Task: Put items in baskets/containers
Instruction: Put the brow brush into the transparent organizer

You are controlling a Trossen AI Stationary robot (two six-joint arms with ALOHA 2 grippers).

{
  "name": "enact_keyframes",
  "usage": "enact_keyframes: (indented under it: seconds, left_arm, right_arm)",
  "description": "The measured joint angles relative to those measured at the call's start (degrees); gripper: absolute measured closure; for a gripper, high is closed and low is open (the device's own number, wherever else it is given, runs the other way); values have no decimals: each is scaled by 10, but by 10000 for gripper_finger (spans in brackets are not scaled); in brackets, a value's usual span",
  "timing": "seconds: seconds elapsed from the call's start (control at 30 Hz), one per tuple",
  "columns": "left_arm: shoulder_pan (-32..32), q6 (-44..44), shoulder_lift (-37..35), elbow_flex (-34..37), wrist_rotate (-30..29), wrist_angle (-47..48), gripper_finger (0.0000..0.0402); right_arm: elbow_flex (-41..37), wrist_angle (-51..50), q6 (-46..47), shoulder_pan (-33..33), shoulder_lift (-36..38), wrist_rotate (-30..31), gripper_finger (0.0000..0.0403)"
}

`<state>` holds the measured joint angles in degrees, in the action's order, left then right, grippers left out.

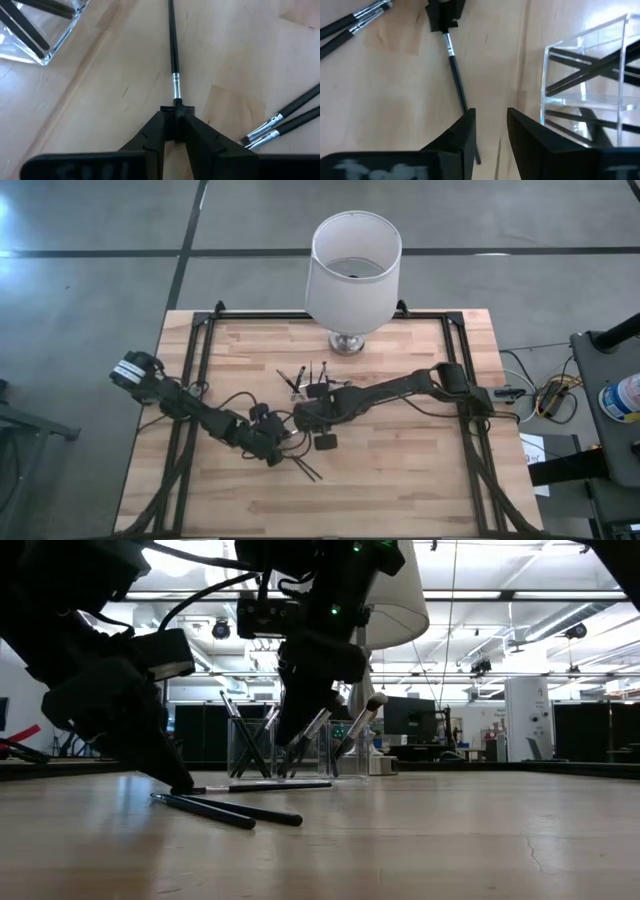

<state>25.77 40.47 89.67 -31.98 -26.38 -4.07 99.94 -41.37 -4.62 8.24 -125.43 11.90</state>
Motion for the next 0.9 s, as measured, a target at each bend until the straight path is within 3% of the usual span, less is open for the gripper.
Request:
enact_keyframes:
  seconds: [0.27, 0.53, 0.9]
  left_arm:
    - [-1, -68, 0, 7, 10, 3, 346]
    - [-1, -102, 0, 27, 26, 6, 347]
    - [-1, -105, 1, 32, 29, -28, 347]
  right_arm:
    - [-1, -24, 47, -1, 0, -71, 312]
    - [-40, -42, 99, 8, 5, -77, 318]
    - [-45, 51, 87, 8, -7, -90, 269]
